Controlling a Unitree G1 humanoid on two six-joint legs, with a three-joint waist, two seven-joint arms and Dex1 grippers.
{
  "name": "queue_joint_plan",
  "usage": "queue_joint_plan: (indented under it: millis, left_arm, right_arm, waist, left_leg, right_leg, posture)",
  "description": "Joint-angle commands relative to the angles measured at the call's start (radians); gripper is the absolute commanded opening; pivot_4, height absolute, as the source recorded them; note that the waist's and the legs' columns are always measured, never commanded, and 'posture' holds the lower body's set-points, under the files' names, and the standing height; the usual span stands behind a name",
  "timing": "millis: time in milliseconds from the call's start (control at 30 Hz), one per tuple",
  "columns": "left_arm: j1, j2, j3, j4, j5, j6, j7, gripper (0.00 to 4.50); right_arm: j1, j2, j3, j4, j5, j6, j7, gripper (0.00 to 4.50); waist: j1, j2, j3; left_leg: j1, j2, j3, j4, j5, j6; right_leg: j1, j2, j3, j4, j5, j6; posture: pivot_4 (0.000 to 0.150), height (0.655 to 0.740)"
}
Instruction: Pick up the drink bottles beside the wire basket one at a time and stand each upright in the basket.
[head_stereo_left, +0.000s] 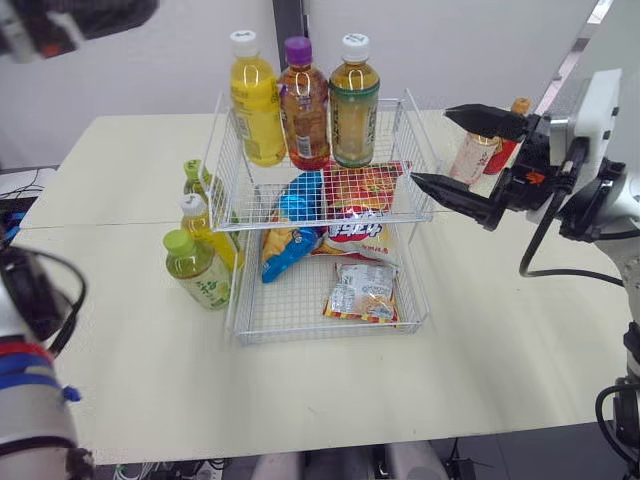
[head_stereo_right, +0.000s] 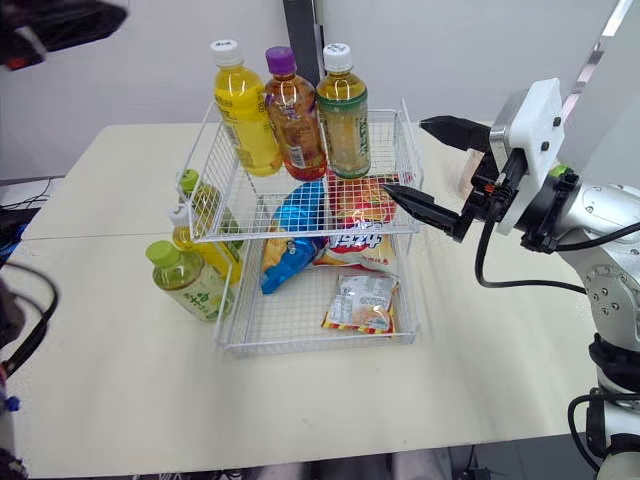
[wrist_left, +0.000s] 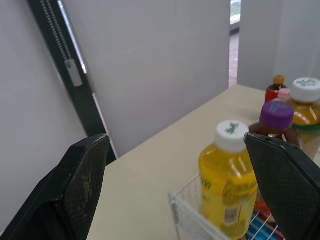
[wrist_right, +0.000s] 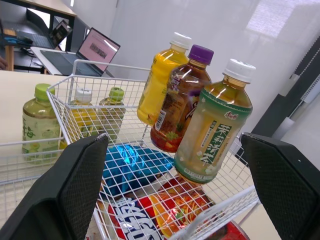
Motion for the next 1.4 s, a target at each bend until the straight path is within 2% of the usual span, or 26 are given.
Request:
queue_joint_plan:
  millis: [33,100,167,267,433,567,733,867,1067,1400]
  left_arm:
    - [0.198,0.107,0.132,-0.177,-0.063,0.041,-0.059,4.48]
    - [0.382,0.145,0.236,-0.273,-0.093,0.08,-0.08,4.48]
    - [0.608,0.137,0.406,-0.386,-0.108,0.132,-0.105,4.48]
    - [0.795,0.109,0.551,-0.494,-0.142,0.18,-0.104,4.48]
    - [1.094,-0.035,0.772,-0.79,-0.245,0.36,-0.079,4.48]
    - [1.18,-0.198,0.845,-1.032,-0.358,0.507,0.046,4.48]
    - [1.157,-0.486,0.827,-1.266,-0.417,0.528,0.315,4.48]
    - [1.147,-0.645,0.701,-1.361,-0.356,0.43,0.531,4.48]
    - [1.141,-0.676,0.505,-1.334,-0.234,0.316,0.74,4.48]
    - [1.077,-0.687,0.341,-1.28,-0.227,0.296,0.871,4.48]
  right_arm:
    - [-0.034,0.005,0.005,0.01,0.029,-0.049,0.1,4.5]
    - [-0.052,0.007,0.016,0.026,0.059,-0.042,0.162,4.5]
    - [-0.075,0.01,0.034,0.043,0.094,-0.024,0.224,4.5]
    - [-0.092,0.015,0.048,0.06,0.109,-0.016,0.267,4.5]
    - [-0.097,0.013,0.096,0.075,0.108,0.002,0.345,4.5]
    - [-0.088,0.029,0.12,0.074,0.086,-0.014,0.362,4.5]
    - [-0.075,0.037,0.122,0.064,0.074,-0.024,0.369,4.5]
    - [-0.077,0.033,0.118,0.074,0.069,-0.03,0.379,4.5]
    - [-0.085,0.022,0.111,0.088,0.066,-0.029,0.396,4.5]
    - [-0.09,0.021,0.105,0.087,0.07,-0.022,0.395,4.5]
  waist:
    - [0.002,0.001,0.0]
    - [0.003,0.001,0.0]
    - [0.005,0.001,0.0]
    - [0.015,0.001,0.0]
    - [0.025,0.002,0.0]
    - [0.034,0.002,0.0]
    - [0.039,0.001,-0.001]
    - [0.04,0.001,-0.001]
    - [0.042,0.001,-0.001]
    - [0.042,0.001,-0.001]
  left_leg:
    - [0.0,0.0,0.0,0.0,0.0,0.0]
    - [0.001,0.0,0.001,0.0,0.0,0.0]
    - [0.001,0.001,0.001,0.0,0.0,0.0]
    - [0.001,0.003,0.0,0.0,0.0,0.0]
    - [0.002,0.003,0.001,0.0,0.0,0.0]
    - [0.002,0.007,0.001,0.001,0.0,0.0]
    - [0.003,0.011,0.003,0.001,0.0,0.0]
    - [0.003,0.013,0.004,0.002,0.0,-0.001]
    - [0.004,0.015,0.005,0.001,0.0,-0.001]
    - [0.004,0.015,0.004,0.001,0.0,-0.001]
  right_leg:
    - [0.0,0.0,0.0,0.0,0.0,0.0]
    - [0.001,-0.001,0.002,0.0,0.0,0.0]
    - [0.001,0.0,0.002,0.0,0.0,0.0]
    - [0.001,0.0,0.0,-0.001,0.0,-0.001]
    - [0.002,-0.002,0.001,-0.002,0.0,-0.002]
    - [0.002,-0.001,0.0,-0.003,0.001,-0.004]
    - [0.003,0.001,-0.001,-0.005,0.005,-0.008]
    - [0.004,0.005,-0.001,-0.007,0.008,-0.01]
    - [0.004,0.012,0.001,-0.008,0.009,-0.01]
    - [0.006,0.014,0.001,-0.011,0.009,-0.01]
  posture:
    - [0.15,0.74]
    - [0.15,0.74]
    - [0.15,0.74]
    - [0.15,0.74]
    - [0.15,0.74]
    - [0.15,0.74]
    - [0.15,0.74]
    - [0.15,0.74]
    - [0.15,0.74]
    - [0.15,0.74]
